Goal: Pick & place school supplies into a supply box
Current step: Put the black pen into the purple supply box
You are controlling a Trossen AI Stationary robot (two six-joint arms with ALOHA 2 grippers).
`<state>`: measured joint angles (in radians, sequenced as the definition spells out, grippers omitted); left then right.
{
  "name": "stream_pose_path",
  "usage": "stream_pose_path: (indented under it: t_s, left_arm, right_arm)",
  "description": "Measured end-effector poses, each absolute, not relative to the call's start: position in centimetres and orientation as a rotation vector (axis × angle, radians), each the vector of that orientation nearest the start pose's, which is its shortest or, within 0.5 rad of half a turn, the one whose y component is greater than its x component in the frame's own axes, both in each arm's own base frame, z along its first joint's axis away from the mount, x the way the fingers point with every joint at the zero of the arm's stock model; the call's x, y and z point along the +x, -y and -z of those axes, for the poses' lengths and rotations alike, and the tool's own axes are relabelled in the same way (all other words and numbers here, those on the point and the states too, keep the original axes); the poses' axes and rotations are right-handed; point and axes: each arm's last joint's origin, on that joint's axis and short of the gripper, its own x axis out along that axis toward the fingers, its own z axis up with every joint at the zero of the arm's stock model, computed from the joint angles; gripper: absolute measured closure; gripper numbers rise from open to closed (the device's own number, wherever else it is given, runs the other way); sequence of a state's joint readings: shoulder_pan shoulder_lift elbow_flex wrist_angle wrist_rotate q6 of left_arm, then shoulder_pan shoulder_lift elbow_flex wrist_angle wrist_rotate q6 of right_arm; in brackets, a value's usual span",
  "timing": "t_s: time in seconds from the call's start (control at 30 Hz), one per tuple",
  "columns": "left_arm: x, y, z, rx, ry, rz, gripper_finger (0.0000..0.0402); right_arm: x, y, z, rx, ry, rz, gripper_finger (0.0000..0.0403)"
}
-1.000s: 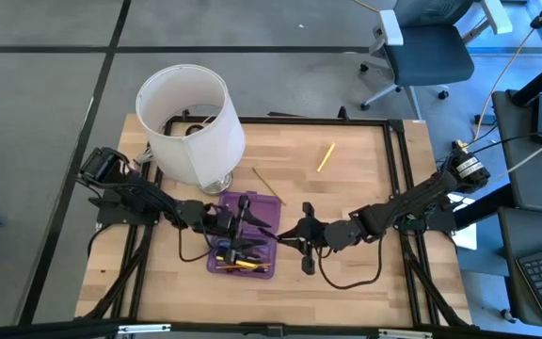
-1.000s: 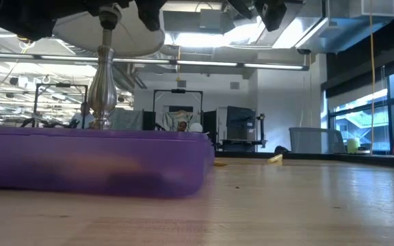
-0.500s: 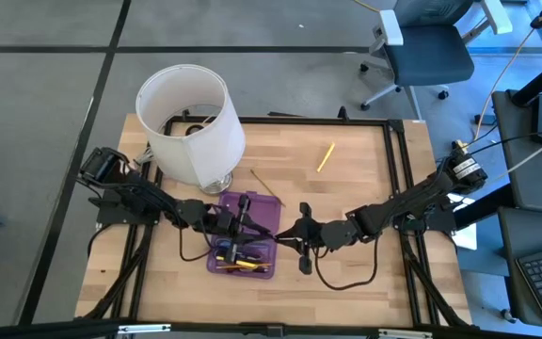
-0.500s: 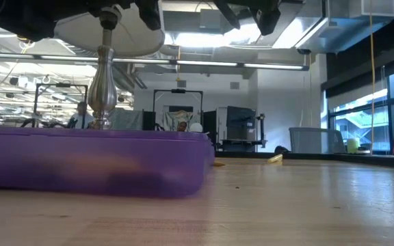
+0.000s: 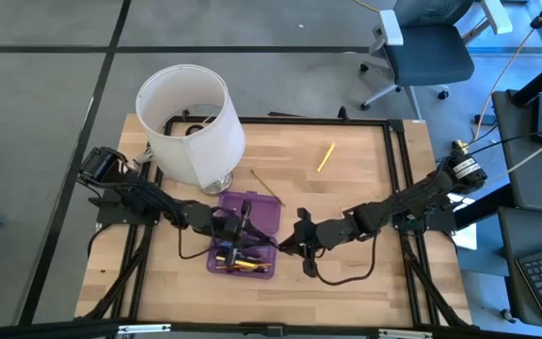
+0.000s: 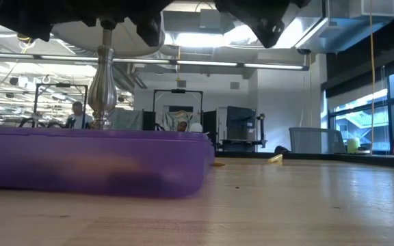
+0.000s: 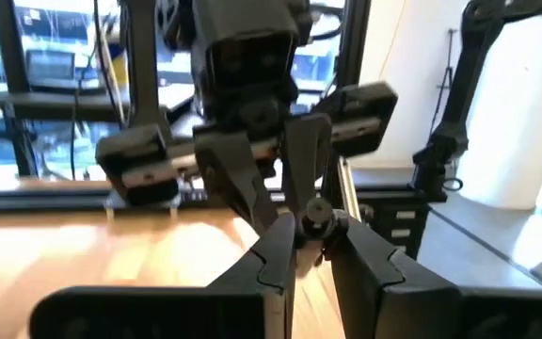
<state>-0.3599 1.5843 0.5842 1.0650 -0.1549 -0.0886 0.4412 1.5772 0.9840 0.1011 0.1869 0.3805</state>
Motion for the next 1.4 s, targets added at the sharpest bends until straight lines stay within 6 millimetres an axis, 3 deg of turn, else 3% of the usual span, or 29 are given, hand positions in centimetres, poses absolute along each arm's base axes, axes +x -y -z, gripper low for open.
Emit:
stream_pose_path:
  t_s: [0.43, 0.63, 0.77, 1.03, 1.23, 1.4]
  left_arm:
    - [28.2, 10.7, -19.8, -0.112, 0.021, 0.196, 0.0364]
    - [28.2, 10.8, -19.5, -0.133, -0.011, 0.199, 0.0364]
    - [27.8, 11.4, -19.3, -0.159, -0.057, 0.183, 0.0365]
    - [25.2, 13.9, -20.0, -0.155, -0.121, 0.032, 0.0365]
    - [23.1, 16.2, -19.6, -0.166, -0.122, -0.140, 0.0365]
    - [21.2, 16.5, -18.0, -0.218, -0.132, -0.225, 0.0365]
  right_arm:
    - [31.0, -14.3, -23.0, 0.192, -0.550, -0.194, 0.0322]
    - [30.4, -14.1, -22.3, 0.219, -0.651, -0.152, 0.0298]
    - [29.7, -14.5, -23.4, 0.207, -0.603, -0.110, 0.0293]
    - [27.1, -16.0, -26.2, 0.125, -0.485, -0.057, 0.0293]
    - [26.4, -16.5, -26.2, 0.098, -0.490, -0.034, 0.0293]
    - [26.4, -16.4, -26.1, 0.090, -0.488, -0.012, 0.0292]
